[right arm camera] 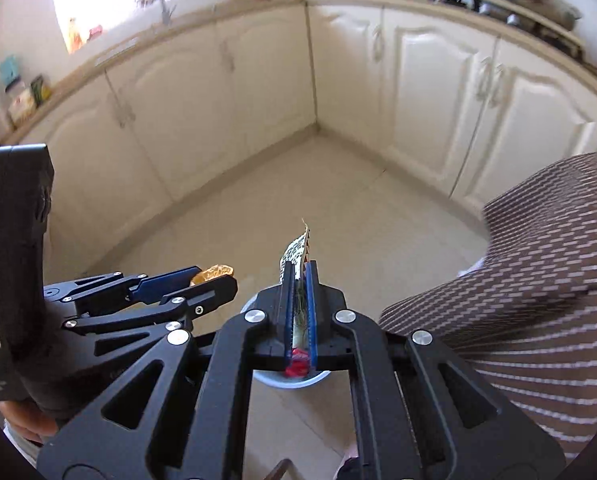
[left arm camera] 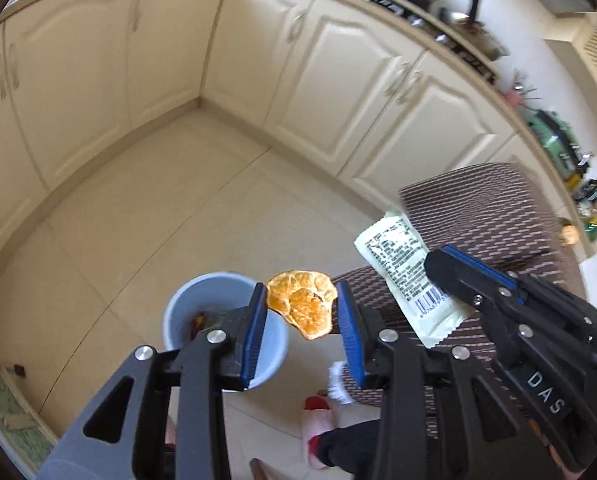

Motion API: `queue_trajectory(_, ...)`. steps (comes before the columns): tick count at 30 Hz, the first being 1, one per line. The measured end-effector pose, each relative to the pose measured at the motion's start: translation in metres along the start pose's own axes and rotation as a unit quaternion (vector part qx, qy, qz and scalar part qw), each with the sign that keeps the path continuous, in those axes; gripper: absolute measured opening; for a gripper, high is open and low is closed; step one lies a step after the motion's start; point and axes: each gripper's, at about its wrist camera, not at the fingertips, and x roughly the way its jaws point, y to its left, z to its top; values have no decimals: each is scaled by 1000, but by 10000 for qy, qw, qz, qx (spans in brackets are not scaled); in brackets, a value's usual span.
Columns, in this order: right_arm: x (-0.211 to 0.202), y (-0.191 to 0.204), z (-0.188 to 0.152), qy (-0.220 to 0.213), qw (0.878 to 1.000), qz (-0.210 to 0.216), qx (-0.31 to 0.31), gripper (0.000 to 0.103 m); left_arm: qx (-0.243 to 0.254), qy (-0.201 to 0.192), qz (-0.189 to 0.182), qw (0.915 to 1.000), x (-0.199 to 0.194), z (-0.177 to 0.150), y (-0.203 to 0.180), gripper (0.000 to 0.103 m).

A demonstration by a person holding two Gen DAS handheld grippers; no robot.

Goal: Collect trash
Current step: 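Carry the white wrapper and orange peel over the bucket and open both grippers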

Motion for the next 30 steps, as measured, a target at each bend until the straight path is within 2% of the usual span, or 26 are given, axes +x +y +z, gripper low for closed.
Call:
queue_trajectory(6, 75, 2, -11, 576, 9983, 79, 38, 6, -281, 278, 335, 9987, 54, -12, 40, 35)
queue_trajectory(14, 140, -2, -25, 1084, 9940, 21, 116, 6, -695, 499, 396, 9955, 110, -22, 75, 37)
queue_trajectory(16, 147, -2, -30, 1161, 9931, 18, 148, 6, -771, 550, 412, 9946, 117, -21, 80, 51)
queue_trajectory(18, 154, 0, -33, 1219, 9924, 4, 177, 6, -692, 460, 648, 9944, 117, -23, 79, 56)
queue_trajectory(21, 160, 2, -35, 1279, 9916, 3, 215, 6, -561, 438, 813, 9942, 120, -25, 75, 62)
queue_trajectory(25, 163, 2, -38, 1313, 9911, 1, 241, 6, -432, 477, 1099, 9919, 126, -24, 72, 63)
queue_trajectory(30, 167, 5, -37, 1337, 9908, 10, 231, 6, -405, 453, 1229, 9906, 124, -24, 77, 64)
